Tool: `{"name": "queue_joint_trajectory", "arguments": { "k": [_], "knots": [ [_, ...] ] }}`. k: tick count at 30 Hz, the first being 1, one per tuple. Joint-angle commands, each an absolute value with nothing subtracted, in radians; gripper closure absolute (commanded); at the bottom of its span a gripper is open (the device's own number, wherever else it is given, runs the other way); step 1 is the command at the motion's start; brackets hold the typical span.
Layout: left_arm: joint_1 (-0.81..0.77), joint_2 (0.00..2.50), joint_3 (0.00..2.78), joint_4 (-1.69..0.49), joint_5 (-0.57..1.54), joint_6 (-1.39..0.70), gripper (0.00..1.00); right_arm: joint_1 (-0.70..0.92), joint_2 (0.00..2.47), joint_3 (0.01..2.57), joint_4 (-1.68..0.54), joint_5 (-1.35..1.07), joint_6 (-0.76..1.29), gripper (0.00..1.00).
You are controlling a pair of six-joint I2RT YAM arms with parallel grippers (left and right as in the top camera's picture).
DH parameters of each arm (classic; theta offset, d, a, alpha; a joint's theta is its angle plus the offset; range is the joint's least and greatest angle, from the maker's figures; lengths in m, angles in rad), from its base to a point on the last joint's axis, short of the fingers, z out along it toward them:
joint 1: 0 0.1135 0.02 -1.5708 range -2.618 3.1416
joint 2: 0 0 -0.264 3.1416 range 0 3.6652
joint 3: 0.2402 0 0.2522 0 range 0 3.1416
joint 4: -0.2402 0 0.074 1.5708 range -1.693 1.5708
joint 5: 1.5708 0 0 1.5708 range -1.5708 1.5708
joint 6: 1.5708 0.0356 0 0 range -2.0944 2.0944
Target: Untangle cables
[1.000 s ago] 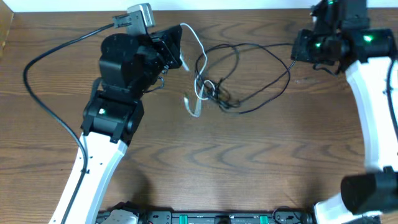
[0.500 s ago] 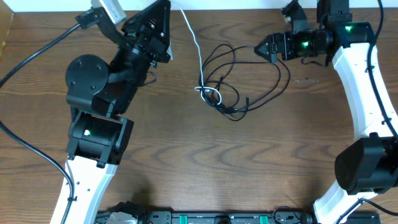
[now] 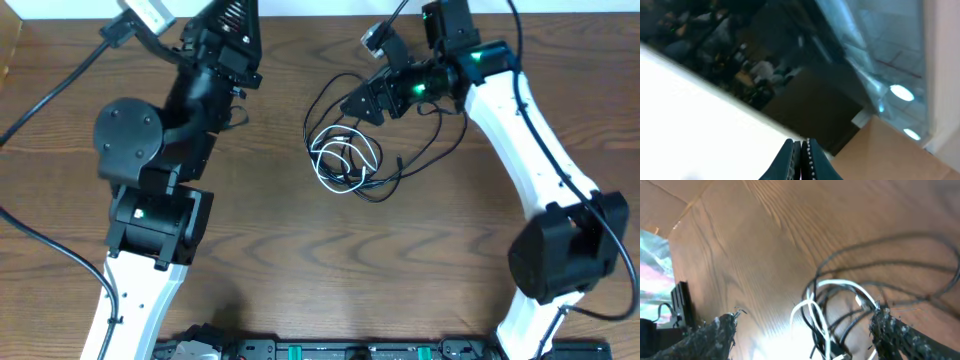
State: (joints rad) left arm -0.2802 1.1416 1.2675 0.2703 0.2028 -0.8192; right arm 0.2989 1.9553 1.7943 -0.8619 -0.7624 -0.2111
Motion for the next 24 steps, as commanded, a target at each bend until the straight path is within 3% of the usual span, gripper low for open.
{"name": "queue_joint_trajectory", "arguments": {
  "k": [1,5,7,9,11,12,18,24],
  "knots": [
    [-0.273,1.143,1.289,0.107,0.190,-0.757,0.93,0.294,1.989,1.803,-0.886,-0.689,-0.203,0.17],
    [-0.274,1.218,1.287,-0.303,0.190,-0.551,0.92,0.261,1.988,1.803,-0.873,-0.630,-0.113,0.18],
    [-0.280,1.278,1.282,-0.371,0.191,-0.513,0.88,0.237,1.988,1.803,-0.871,-0.630,-0.080,0.18],
    [-0.291,1.351,1.282,-0.406,0.206,-0.480,0.83,0.208,1.988,1.803,-0.876,-0.630,-0.063,0.19],
    [-0.318,1.493,1.282,-0.405,0.282,-0.423,0.64,0.165,1.988,1.803,-0.900,-0.631,-0.060,0.23],
    [-0.326,1.533,1.282,-0.403,0.302,-0.403,0.60,0.153,1.988,1.803,-0.913,-0.631,-0.060,0.23],
    [-0.372,1.725,1.282,-0.403,0.391,-0.210,0.46,0.113,1.988,1.803,-0.947,-0.629,-0.077,0.23],
    [-0.398,1.806,1.282,-0.415,0.412,-0.047,0.39,0.108,1.988,1.803,-0.948,-0.627,-0.094,0.22]
  ]
}}
